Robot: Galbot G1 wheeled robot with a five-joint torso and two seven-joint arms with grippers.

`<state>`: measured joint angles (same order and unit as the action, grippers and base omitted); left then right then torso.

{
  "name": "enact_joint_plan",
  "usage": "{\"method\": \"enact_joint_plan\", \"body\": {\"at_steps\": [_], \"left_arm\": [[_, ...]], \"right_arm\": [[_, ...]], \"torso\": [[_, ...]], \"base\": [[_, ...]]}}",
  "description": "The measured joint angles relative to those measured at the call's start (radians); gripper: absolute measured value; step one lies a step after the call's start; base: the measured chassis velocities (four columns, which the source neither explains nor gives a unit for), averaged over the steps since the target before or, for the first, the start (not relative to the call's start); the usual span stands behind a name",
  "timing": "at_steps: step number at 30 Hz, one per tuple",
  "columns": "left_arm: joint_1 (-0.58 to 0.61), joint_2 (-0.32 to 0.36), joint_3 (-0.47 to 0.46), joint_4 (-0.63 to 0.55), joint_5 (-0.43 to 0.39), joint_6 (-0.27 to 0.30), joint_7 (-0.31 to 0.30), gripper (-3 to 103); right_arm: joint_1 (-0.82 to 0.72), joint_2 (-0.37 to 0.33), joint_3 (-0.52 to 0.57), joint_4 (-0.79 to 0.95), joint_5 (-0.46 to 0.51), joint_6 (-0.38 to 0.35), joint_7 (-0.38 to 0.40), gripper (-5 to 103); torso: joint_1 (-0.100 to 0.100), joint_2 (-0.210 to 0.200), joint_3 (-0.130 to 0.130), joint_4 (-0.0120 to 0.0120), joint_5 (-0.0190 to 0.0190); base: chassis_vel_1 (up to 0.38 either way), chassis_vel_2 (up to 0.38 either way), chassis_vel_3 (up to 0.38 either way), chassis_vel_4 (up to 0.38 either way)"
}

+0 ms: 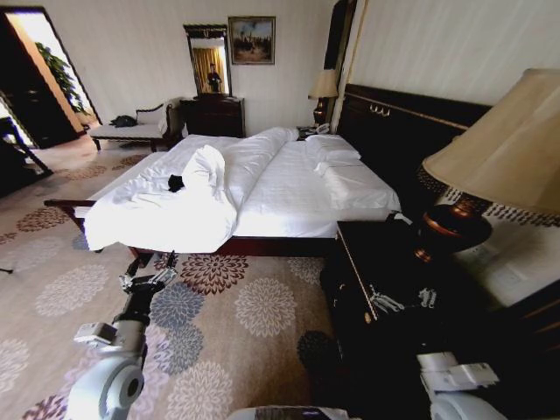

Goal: Fold the clothes on the bed.

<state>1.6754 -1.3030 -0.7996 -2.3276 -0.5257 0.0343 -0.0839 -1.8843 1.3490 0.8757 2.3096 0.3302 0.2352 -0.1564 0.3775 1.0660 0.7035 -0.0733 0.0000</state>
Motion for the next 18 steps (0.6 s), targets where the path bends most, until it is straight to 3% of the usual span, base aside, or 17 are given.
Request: {"method": "enact_joint_plan", "body": {"at_steps": [18], "left_arm": [[0.012,0.010,-0.023,-0.017,-0.005,0.000,-0.001,100]], "right_arm": [[0.009,0.001,-0.003,-0.008,0.009,0.010,-0.006,100]], "torso": [[0.000,0.000,0.000,0.0000,0.0000]], "base": [[-0.083,0.091,0.082,-0.093]]}}
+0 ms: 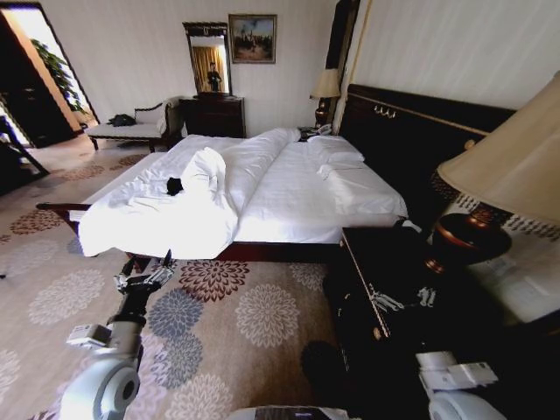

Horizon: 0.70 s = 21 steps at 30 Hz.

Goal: Fold the clothes on the bed.

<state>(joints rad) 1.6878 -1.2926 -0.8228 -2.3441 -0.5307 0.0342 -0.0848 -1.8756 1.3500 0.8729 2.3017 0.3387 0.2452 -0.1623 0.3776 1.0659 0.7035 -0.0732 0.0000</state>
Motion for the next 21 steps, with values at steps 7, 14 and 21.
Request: {"method": "enact_joint_plan", "body": {"at_steps": [7,14,21], "left_arm": [[-0.002,0.006,-0.001,0.001,-0.003,-0.001,0.000,100],[-0.005,0.008,-0.002,0.008,-0.007,-0.008,0.000,100],[-0.005,0.006,-0.001,0.013,-0.007,-0.014,0.000,100]], "right_arm": [[-0.004,0.006,0.003,0.001,-0.002,0.002,-0.001,100],[-0.008,0.007,0.008,0.002,-0.002,0.002,-0.001,100],[-0.010,0.011,0.008,0.003,-0.004,0.003,-0.001,100]], "torso": [[0.000,0.000,0.000,0.0000,0.0001],[0.000,0.000,0.000,0.0000,-0.0001],[0.000,0.000,0.000,-0.0001,0.0000]], "base": [[-0.103,0.087,0.102,-0.083],[-0.100,0.104,0.090,-0.095],[-0.082,0.087,0.102,-0.080]]}}
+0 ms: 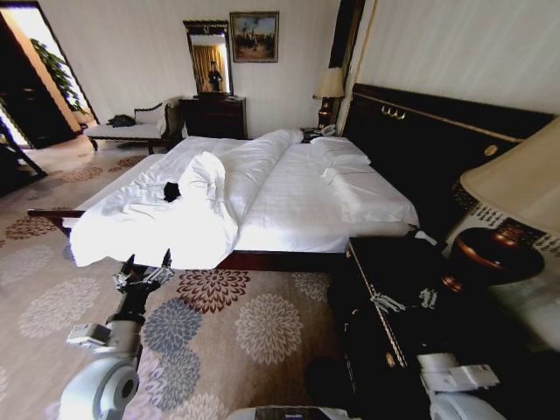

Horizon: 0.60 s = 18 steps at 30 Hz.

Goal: Fold the clothes on the bed.

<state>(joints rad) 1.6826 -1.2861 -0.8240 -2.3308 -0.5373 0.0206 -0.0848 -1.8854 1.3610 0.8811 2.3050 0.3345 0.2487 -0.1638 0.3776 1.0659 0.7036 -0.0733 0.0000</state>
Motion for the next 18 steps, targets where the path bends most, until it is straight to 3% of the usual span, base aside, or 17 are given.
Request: {"method": "enact_joint_plan", "body": {"at_steps": [18], "left_arm": [[0.000,-0.012,0.030,0.009,0.022,-0.003,0.004,100]], "right_arm": [[0.012,0.003,-0.004,-0.011,0.004,0.002,-0.008,100]], "torso": [[0.000,0.000,0.000,0.0001,0.0000]], "base": [[-0.088,0.094,0.085,-0.098]]}}
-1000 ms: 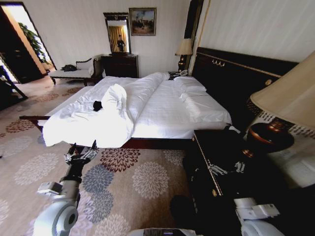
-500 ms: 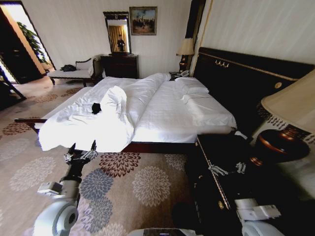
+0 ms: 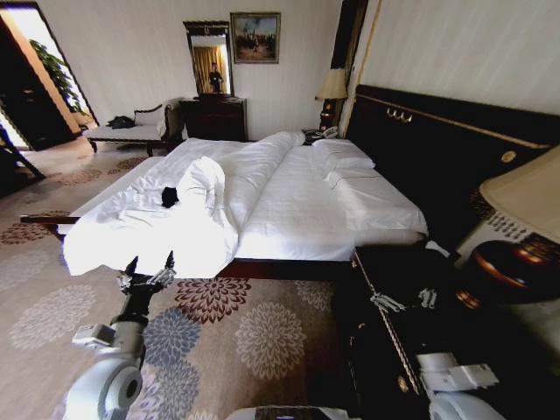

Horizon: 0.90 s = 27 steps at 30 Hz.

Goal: Fold the clothes on the bed.

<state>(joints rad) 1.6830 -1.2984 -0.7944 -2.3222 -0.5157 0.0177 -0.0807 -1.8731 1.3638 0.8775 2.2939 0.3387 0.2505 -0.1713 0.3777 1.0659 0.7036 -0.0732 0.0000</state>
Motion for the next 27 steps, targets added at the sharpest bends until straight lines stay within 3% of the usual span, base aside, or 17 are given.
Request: {"method": "enact_joint_plan", "body": {"at_steps": [11,19,27], "left_arm": [[-0.010,0.000,0.004,0.002,-0.007,0.013,0.000,100],[-0.072,0.068,-0.064,0.050,-0.057,0.028,-0.002,100],[-0.059,0.067,-0.062,0.053,-0.051,0.022,-0.002,100]], "right_arm": [[0.015,-0.012,0.008,-0.012,0.032,0.000,0.000,100],[0.033,-0.035,0.043,-0.024,0.090,-0.004,0.017,100],[0.063,-0.044,0.100,-0.025,0.164,-0.022,0.046,100]], "torso": [[0.000,0.000,0.000,0.0000,0.0000],[0.000,0.000,0.000,-0.0002,0.0000],[0.000,0.000,0.000,0.0000,0.0000]], "base": [[-0.091,0.089,0.108,-0.099],[-0.115,0.095,0.102,-0.109],[-0.104,0.097,0.105,-0.105]]}}
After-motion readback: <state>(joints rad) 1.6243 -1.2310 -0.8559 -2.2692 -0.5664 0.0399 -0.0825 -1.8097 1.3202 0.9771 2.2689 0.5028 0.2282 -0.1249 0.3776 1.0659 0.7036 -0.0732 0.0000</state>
